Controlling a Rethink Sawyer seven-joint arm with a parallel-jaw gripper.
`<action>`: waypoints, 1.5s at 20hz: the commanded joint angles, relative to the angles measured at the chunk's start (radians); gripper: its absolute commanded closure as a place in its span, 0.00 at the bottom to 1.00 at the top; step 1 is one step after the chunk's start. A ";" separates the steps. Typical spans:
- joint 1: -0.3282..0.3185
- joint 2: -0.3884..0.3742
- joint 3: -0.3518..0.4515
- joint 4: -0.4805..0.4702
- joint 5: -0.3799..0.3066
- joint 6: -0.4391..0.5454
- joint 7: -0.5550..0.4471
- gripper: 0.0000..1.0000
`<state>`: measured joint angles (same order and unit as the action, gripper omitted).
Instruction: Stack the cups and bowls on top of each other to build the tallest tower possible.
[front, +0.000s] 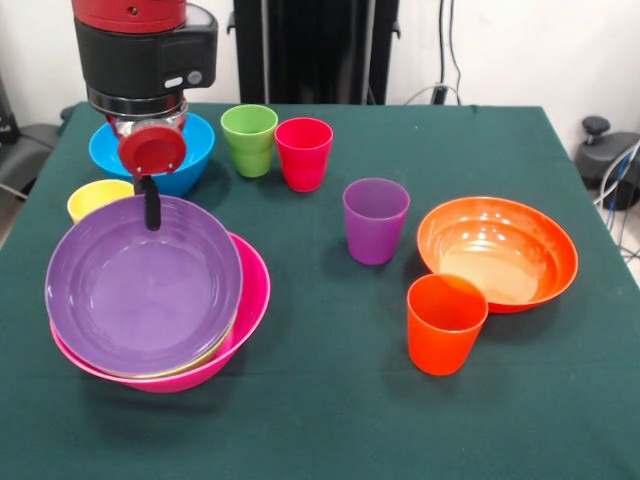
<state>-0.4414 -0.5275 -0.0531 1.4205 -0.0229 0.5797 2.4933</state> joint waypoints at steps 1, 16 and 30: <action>0.009 0.009 0.058 0.052 -0.048 0.113 -0.077 0.00; 0.028 -0.043 0.016 0.087 -0.070 0.202 -0.085 0.00; 0.065 -0.030 0.030 -0.047 -0.041 0.278 -0.065 0.00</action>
<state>-0.4169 -0.5802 -0.0986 1.4141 -0.0237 0.7228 2.4933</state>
